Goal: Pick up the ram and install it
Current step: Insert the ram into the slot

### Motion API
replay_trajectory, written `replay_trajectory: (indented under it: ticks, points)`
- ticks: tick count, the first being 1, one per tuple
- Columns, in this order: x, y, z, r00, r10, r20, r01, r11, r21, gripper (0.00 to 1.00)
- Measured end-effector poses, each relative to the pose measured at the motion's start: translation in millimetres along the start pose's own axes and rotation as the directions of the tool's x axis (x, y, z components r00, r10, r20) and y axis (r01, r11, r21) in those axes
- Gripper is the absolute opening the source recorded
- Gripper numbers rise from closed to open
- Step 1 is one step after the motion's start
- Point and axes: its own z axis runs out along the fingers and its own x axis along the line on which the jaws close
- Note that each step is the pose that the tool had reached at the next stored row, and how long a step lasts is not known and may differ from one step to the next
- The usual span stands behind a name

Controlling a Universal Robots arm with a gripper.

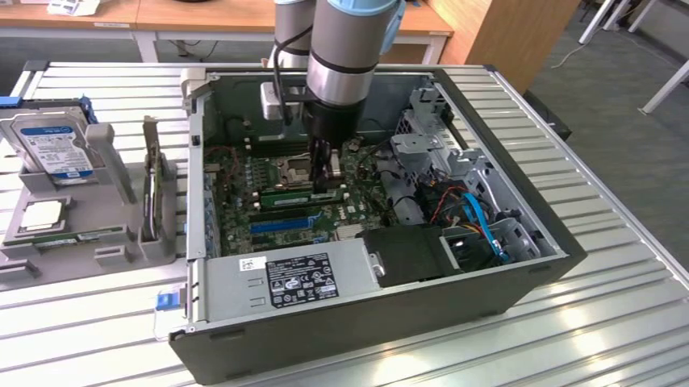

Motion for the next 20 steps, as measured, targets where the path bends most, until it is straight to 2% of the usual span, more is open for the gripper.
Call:
replay_trajectory:
  ticks: [20]
  points:
    - [-1.0, 1.3, -39.7, 1.0, 0.0, -0.0001, 0.0, 1.0, 0.0, 0.31]
